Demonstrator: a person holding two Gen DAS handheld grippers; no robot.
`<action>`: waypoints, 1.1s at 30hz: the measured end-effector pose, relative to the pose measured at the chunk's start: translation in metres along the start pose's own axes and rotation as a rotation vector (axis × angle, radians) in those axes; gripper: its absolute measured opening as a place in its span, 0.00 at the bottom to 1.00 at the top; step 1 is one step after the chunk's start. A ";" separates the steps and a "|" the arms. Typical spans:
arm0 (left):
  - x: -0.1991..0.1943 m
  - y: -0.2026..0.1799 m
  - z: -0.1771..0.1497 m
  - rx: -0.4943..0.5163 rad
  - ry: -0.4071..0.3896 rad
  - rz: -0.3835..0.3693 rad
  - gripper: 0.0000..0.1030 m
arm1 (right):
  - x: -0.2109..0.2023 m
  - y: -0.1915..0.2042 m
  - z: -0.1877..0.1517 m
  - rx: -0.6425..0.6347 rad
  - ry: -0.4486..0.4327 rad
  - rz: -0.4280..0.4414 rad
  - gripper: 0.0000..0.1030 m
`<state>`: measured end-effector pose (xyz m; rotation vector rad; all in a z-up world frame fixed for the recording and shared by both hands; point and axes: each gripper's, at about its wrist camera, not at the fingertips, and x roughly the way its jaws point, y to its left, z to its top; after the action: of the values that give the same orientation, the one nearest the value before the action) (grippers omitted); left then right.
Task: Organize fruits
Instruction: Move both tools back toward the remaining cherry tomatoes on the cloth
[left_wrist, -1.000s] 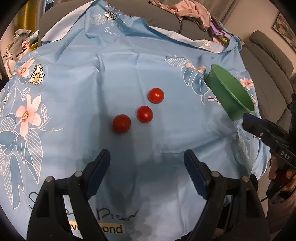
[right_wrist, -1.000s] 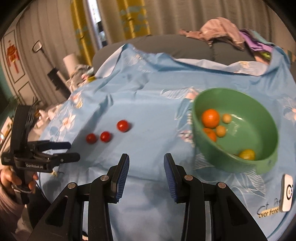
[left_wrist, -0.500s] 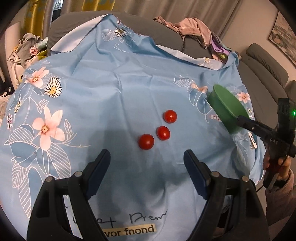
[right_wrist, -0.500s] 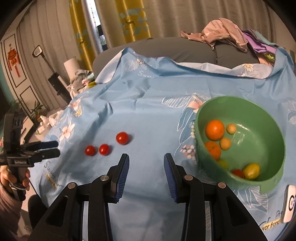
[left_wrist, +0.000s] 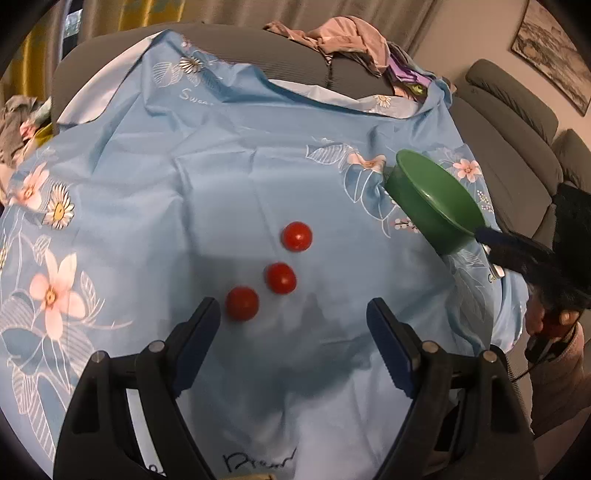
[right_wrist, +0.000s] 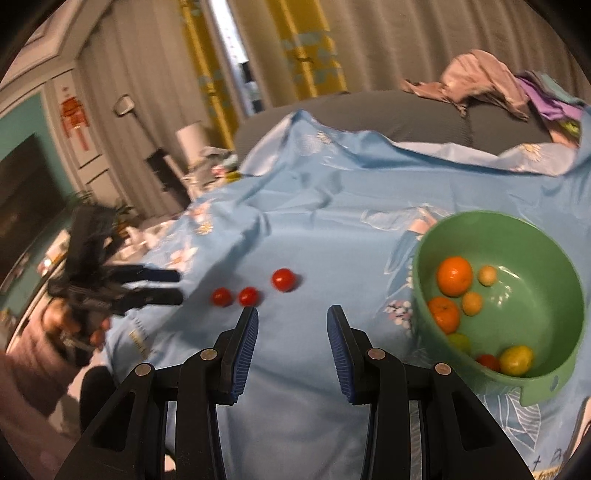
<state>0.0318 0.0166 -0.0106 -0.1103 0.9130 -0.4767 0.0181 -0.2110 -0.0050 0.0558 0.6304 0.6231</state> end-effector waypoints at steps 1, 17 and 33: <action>0.002 -0.002 0.003 0.002 0.002 -0.004 0.79 | -0.004 0.000 -0.003 -0.012 -0.009 0.033 0.38; 0.063 -0.026 0.035 0.048 0.096 -0.028 0.79 | -0.028 -0.052 -0.025 -0.052 -0.169 0.275 0.39; 0.077 -0.028 0.036 0.050 0.138 -0.021 0.79 | -0.026 -0.063 -0.031 -0.024 -0.190 0.301 0.44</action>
<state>0.0901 -0.0459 -0.0372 -0.0420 1.0352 -0.5310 0.0171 -0.2812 -0.0308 0.1878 0.4331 0.9042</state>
